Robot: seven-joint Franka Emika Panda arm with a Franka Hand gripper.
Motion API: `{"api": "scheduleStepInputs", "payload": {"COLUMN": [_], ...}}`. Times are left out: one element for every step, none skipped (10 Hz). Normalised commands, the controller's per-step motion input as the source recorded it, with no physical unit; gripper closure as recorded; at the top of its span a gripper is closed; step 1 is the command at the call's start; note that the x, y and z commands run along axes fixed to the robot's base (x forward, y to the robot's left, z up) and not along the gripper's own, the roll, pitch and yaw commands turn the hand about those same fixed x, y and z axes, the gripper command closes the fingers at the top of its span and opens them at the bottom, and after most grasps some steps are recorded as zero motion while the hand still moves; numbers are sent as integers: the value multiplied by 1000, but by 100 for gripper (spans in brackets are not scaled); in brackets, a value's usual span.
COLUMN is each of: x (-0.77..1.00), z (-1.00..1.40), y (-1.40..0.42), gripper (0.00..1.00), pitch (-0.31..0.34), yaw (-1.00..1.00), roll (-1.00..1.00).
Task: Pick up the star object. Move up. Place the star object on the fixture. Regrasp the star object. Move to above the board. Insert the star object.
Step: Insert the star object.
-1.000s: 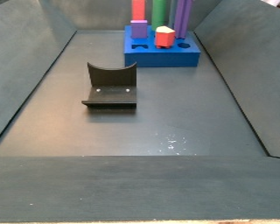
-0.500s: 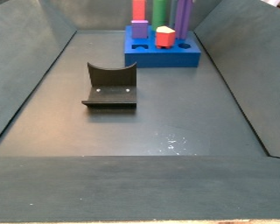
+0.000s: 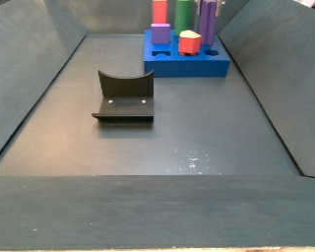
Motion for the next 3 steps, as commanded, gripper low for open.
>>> {"api": "scheduleStepInputs", "payload": {"x": [120, 0, 0], "z": [-523, -66, 0], "y": [0, 0, 0], "gripper": [100, 100, 100], "pitch": [0, -39, 0], "yaw": [-106, 0, 0], "roll": [-63, -60, 0]}}
